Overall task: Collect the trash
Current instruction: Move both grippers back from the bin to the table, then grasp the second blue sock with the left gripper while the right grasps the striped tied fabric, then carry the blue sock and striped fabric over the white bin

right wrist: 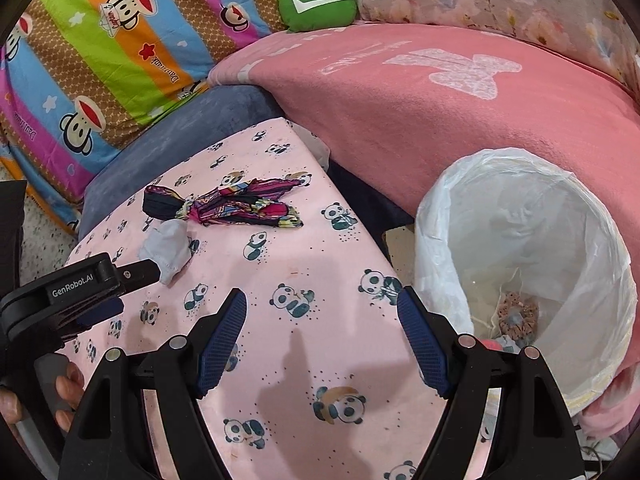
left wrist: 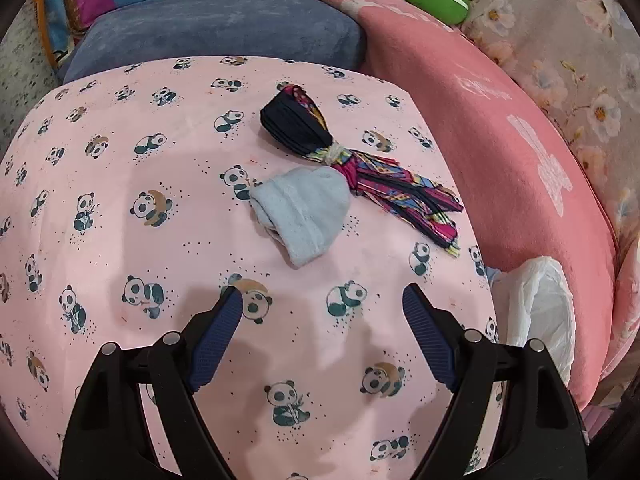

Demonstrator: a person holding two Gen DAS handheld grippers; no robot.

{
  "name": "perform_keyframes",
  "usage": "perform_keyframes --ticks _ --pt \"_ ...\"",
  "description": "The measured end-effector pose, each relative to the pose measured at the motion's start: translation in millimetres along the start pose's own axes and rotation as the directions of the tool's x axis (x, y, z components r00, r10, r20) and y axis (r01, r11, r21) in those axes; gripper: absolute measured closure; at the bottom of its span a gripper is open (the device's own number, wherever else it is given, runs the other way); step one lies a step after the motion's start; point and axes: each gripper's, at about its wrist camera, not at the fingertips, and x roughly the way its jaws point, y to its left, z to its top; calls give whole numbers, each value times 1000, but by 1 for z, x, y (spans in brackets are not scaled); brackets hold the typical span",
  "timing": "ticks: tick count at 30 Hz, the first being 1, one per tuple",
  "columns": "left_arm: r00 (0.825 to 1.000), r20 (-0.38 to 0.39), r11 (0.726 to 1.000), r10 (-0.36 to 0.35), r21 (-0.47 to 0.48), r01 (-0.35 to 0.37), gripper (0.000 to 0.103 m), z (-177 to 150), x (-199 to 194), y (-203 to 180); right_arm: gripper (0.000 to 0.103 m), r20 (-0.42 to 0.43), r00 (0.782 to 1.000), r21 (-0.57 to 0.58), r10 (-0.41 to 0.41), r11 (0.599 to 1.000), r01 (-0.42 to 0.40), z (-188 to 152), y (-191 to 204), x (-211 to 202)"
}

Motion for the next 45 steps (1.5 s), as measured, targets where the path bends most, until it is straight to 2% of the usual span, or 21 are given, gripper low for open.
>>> perform_keyframes --ticks 12,14,16,20,29,34,36,37,39,41,42,43,44,45 --pt "1000 -28 998 0 -60 -2 28 47 40 19 28 -24 1000 -38 19 999 -20 31 36 48" --pt "999 -46 999 -17 -51 15 47 50 46 20 28 -23 999 -47 25 999 -26 38 43 54" --pt "998 -57 999 -32 -44 29 58 50 49 23 28 -20 999 -56 31 998 -32 45 51 60" --pt "999 -29 998 -43 -38 42 67 50 40 33 28 -24 999 -81 45 996 -47 57 66 74" --pt "999 17 997 45 -56 -44 68 68 32 67 29 -54 996 -162 73 984 -81 81 106 121" --pt "998 14 997 57 -51 -56 68 77 37 71 29 -120 992 -185 50 980 -72 79 118 156" --pt "998 16 997 59 -45 -58 68 78 38 70 29 -105 994 -194 44 979 -63 75 120 157" --pt "998 18 997 60 -42 -59 68 78 38 70 31 -102 994 -206 35 977 -56 73 121 157" --pt "998 21 997 61 -41 -60 68 77 39 69 42 -94 995 -231 19 972 -40 68 123 154" --pt "998 20 997 61 -42 -60 68 75 39 68 60 -88 996 -255 2 967 -24 62 124 150" --pt "998 19 997 60 -43 -59 68 74 38 68 65 -87 996 -264 -6 964 -17 60 123 147" --pt "998 17 997 57 -45 -56 68 73 37 67 79 -89 996 -270 -10 963 -14 56 122 144" --pt "999 15 998 51 -44 -51 68 71 36 66 87 -94 996 -267 -9 964 -17 54 120 141" --pt "999 12 998 47 -41 -47 68 68 34 64 90 -100 995 -259 0 966 -26 52 117 138"
